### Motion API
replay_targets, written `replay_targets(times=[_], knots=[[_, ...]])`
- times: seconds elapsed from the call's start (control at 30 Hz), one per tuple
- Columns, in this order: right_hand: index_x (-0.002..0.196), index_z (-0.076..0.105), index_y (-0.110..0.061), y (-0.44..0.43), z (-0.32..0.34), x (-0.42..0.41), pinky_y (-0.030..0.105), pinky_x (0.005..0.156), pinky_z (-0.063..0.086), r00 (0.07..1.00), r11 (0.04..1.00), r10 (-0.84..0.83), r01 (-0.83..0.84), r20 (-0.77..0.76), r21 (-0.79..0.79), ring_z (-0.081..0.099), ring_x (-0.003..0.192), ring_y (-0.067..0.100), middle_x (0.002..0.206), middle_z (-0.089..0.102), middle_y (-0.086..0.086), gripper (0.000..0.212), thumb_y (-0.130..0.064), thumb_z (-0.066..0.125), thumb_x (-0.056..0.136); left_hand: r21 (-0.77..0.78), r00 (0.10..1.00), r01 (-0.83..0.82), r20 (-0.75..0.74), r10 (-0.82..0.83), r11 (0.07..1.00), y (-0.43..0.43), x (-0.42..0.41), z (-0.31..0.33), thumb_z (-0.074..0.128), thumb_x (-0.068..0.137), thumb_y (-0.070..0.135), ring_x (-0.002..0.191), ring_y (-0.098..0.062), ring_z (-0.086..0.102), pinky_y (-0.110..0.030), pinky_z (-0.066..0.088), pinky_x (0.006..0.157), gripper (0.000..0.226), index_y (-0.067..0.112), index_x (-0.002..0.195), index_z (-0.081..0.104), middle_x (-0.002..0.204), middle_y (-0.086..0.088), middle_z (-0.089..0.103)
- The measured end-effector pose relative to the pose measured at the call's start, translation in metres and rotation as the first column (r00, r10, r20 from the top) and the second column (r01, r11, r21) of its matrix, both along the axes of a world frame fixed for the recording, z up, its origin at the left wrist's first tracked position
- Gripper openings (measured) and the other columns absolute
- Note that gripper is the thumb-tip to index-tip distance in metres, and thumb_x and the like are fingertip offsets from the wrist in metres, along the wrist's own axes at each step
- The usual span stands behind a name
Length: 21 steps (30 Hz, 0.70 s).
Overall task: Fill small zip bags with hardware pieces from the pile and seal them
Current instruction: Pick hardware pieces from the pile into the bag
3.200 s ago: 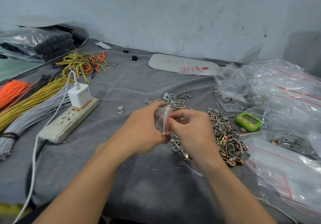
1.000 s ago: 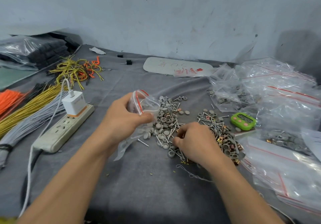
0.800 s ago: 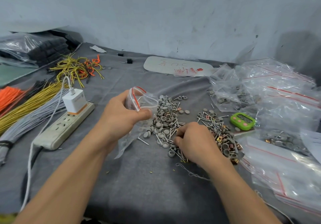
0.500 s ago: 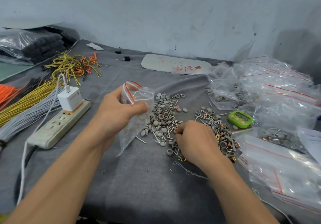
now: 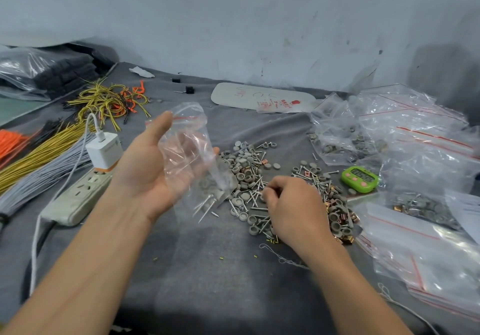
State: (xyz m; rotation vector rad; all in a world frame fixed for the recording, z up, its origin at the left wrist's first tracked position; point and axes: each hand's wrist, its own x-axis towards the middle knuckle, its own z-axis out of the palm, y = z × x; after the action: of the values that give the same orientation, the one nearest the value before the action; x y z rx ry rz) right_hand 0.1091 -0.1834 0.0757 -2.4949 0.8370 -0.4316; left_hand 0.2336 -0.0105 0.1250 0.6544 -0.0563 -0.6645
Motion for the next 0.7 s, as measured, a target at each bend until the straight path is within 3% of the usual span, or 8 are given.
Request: replay_targets(times=[0.27,0.37,0.47,0.5,0.53,0.6,0.67,0.7], knots=[[0.075,0.075,-0.031,-0.002,0.0,0.007,0.043,0.058,0.061,0.969,0.947,0.02,-0.097,0.246,0.306,0.064,0.052,0.01,0.062,0.069,-0.008,0.011,-0.035,0.079,0.085,-0.035,0.994,0.111,-0.018,-0.111,0.993,-0.001,-0.001,0.001,0.054,0.101,0.044,0.071,-0.02,0.073,-0.045,0.062,0.074,0.049,0.003,0.122,0.07,0.084,-0.006,0.07],[0.074,0.078,-0.032,0.001,0.002,0.008,0.033,0.054,0.052,0.943,0.867,0.045,-0.2,0.329,0.457,0.055,0.048,0.006,0.057,0.067,-0.007,0.009,-0.029,0.085,0.079,0.016,0.996,0.086,-0.008,-0.086,0.996,0.0,0.003,-0.002,0.051,0.101,0.046,0.082,-0.021,0.073,-0.043,0.062,0.073,0.053,0.002,0.098,0.081,0.098,-0.006,0.07],[0.075,0.081,-0.023,0.004,0.006,0.01,0.026,0.054,0.049,0.899,0.735,0.003,-0.299,0.438,0.608,0.057,0.051,0.01,0.06,0.068,-0.001,0.015,-0.009,0.08,0.081,0.004,1.0,0.03,-0.004,-0.03,1.0,-0.001,0.004,-0.002,0.064,0.095,0.041,0.083,-0.013,0.066,-0.039,0.059,0.084,0.038,0.008,0.108,0.078,0.091,-0.001,0.066],[0.076,0.081,-0.019,0.005,0.007,0.01,0.022,0.054,0.048,0.877,0.688,-0.033,-0.328,0.48,0.647,0.058,0.052,0.011,0.063,0.069,0.002,0.02,-0.001,0.076,0.083,0.075,0.995,-0.041,0.09,0.034,0.996,-0.003,0.004,-0.004,0.072,0.089,0.035,0.081,-0.01,0.063,-0.036,0.058,0.088,0.027,0.013,0.103,0.077,0.085,0.002,0.066],[0.078,0.081,-0.016,0.005,0.008,0.011,0.019,0.053,0.047,0.854,0.646,-0.074,-0.353,0.516,0.677,0.058,0.053,0.012,0.066,0.07,0.005,0.022,0.003,0.072,0.084,0.223,0.957,-0.163,0.272,0.099,0.961,-0.005,0.003,-0.007,0.077,0.084,0.029,0.078,-0.009,0.062,-0.031,0.058,0.082,0.016,0.019,0.097,0.076,0.08,0.006,0.066],[0.085,0.08,-0.013,0.007,0.012,0.012,0.017,0.051,0.046,0.809,0.593,-0.139,-0.394,0.571,0.702,0.059,0.054,0.012,0.071,0.072,0.008,0.021,0.007,0.071,0.085,0.472,0.723,-0.519,0.687,0.071,0.713,-0.008,-0.001,-0.014,0.084,0.076,0.021,0.076,-0.007,0.065,-0.022,0.055,0.067,0.031,0.03,0.1,0.068,0.083,0.013,0.069],[0.088,0.078,-0.011,0.007,0.015,0.012,0.018,0.051,0.047,0.774,0.586,-0.166,-0.422,0.611,0.692,0.062,0.054,0.014,0.074,0.074,0.01,0.017,0.005,0.073,0.085,0.483,0.481,-0.738,0.866,-0.134,0.471,-0.012,-0.006,-0.021,0.089,0.068,0.024,0.082,0.002,0.064,-0.017,0.05,0.07,0.063,0.044,0.118,0.056,0.099,0.017,0.067],[0.087,0.077,-0.009,0.008,0.016,0.012,0.018,0.052,0.048,0.758,0.586,-0.168,-0.438,0.631,0.682,0.063,0.054,0.014,0.075,0.075,0.011,0.015,0.005,0.073,0.085,0.467,0.406,-0.78,0.884,-0.232,0.416,-0.014,-0.008,-0.026,0.09,0.065,0.025,0.083,0.006,0.059,-0.01,0.044,0.072,0.076,0.048,0.126,0.05,0.106,0.02,0.063]])
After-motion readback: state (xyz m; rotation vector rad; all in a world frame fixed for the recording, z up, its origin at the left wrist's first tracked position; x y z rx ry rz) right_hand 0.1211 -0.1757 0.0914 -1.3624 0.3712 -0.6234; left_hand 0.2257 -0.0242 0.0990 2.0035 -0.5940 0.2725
